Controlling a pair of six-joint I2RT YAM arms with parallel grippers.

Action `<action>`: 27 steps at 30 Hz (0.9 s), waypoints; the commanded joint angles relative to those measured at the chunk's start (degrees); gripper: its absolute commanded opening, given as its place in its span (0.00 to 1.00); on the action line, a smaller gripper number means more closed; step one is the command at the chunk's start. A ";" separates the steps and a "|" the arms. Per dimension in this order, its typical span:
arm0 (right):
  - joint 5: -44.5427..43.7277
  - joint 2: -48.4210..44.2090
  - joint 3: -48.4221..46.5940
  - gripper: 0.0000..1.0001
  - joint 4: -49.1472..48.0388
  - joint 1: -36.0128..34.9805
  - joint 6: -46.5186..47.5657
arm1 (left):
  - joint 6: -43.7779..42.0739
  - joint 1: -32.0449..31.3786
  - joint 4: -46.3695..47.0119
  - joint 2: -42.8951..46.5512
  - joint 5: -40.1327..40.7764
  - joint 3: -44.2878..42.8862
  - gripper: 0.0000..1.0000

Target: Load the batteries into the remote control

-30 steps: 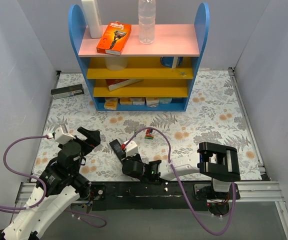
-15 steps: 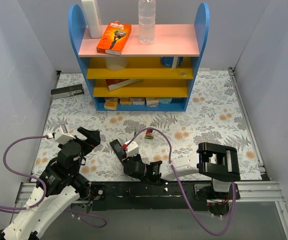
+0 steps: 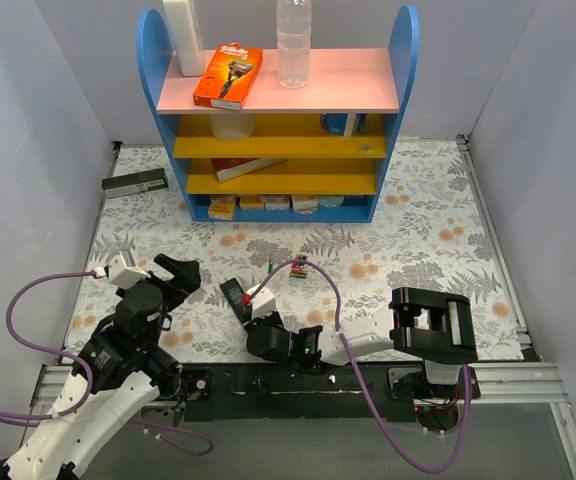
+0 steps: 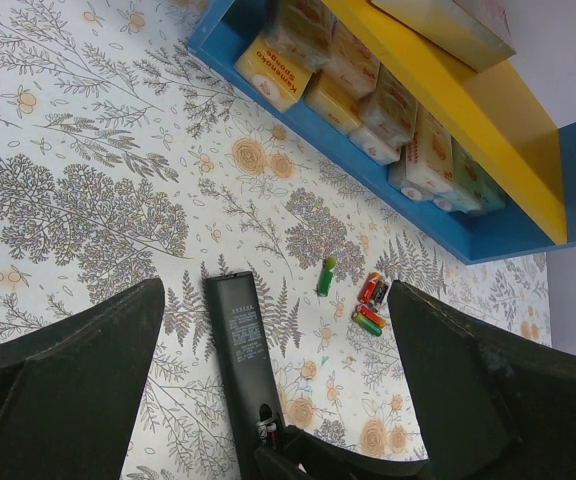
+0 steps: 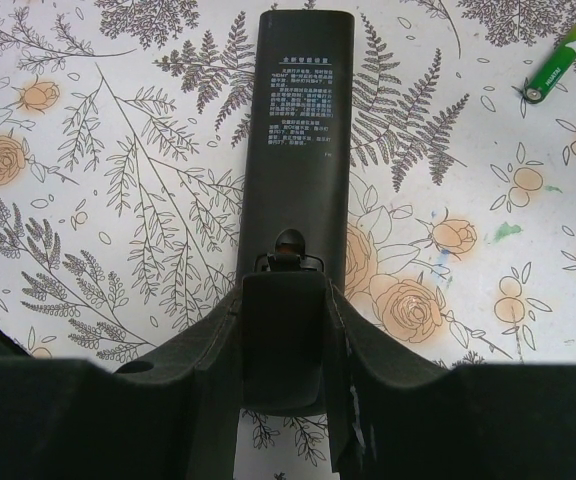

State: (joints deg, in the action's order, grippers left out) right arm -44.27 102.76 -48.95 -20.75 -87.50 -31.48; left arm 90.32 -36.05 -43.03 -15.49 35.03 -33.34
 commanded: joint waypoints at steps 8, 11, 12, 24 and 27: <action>-1.70 0.95 -1.50 0.35 -0.78 -0.83 0.98 | 0.03 0.28 -0.48 0.54 1.80 0.03 0.94; -2.05 0.78 -1.76 0.39 -0.78 -0.83 1.43 | 0.12 0.19 -0.57 0.54 1.89 0.03 0.95; -2.13 0.69 -1.76 0.40 -0.95 -0.91 1.69 | 0.12 0.28 -0.57 0.54 1.80 0.03 0.94; -2.22 0.34 -2.29 0.53 -1.04 -0.91 2.66 | 0.20 0.28 -0.66 0.63 1.89 0.03 0.95; -2.40 -0.02 -2.38 0.54 -1.13 -0.91 3.01 | 0.20 0.28 -0.57 0.63 1.98 0.03 0.94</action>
State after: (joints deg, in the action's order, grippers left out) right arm -44.77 102.80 -49.10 -20.73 -88.16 -29.19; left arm 90.43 -36.05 -43.29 -15.16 35.35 -33.34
